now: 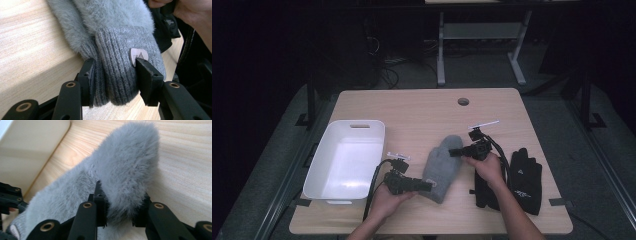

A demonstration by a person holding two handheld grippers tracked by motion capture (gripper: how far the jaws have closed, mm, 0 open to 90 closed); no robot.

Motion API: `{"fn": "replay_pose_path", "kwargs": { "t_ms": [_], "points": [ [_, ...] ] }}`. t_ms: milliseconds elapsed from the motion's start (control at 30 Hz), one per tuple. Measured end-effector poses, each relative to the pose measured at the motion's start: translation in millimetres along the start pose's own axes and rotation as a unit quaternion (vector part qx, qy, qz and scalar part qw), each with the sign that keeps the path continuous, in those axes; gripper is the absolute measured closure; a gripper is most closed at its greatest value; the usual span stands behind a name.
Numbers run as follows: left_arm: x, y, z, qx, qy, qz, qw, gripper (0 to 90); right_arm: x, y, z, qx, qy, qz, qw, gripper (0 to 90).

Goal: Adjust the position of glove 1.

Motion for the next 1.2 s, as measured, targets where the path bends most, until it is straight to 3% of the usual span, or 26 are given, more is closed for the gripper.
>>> {"fn": "replay_pose_path", "kwargs": {
  "t_ms": [500,1033,1133,1200],
  "points": [
    [1.3,6.4,3.9,-0.014,0.004,0.016,0.9998,54.4,4.7,22.5,-12.4,0.017,0.007,0.02,0.9996,74.3],
    [4.4,13.4,5.9,-0.019,0.007,0.026,0.9995,55.8,7.6,24.1,-15.6,0.026,0.002,0.028,0.9992,74.8],
    [1.9,8.5,3.9,-0.007,0.007,0.014,0.9999,55.6,8.5,22.8,-15.6,0.016,0.008,0.022,0.9996,74.2],
    [-0.4,5.7,2.5,-0.003,0.006,0.011,0.9999,52.7,6.4,17.2,-14.5,-0.011,0.019,-0.003,0.9998,67.3]
  ]
}}
Point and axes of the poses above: each handheld gripper's, and its own axes: y roughly backward along the jaws, x roughly out of its top, z roughly to its right, the point moved 6 cm from there along -y, roughly forward along the jaws, and after that the axes turned 3 degrees about -y, right-handed, at the moved point
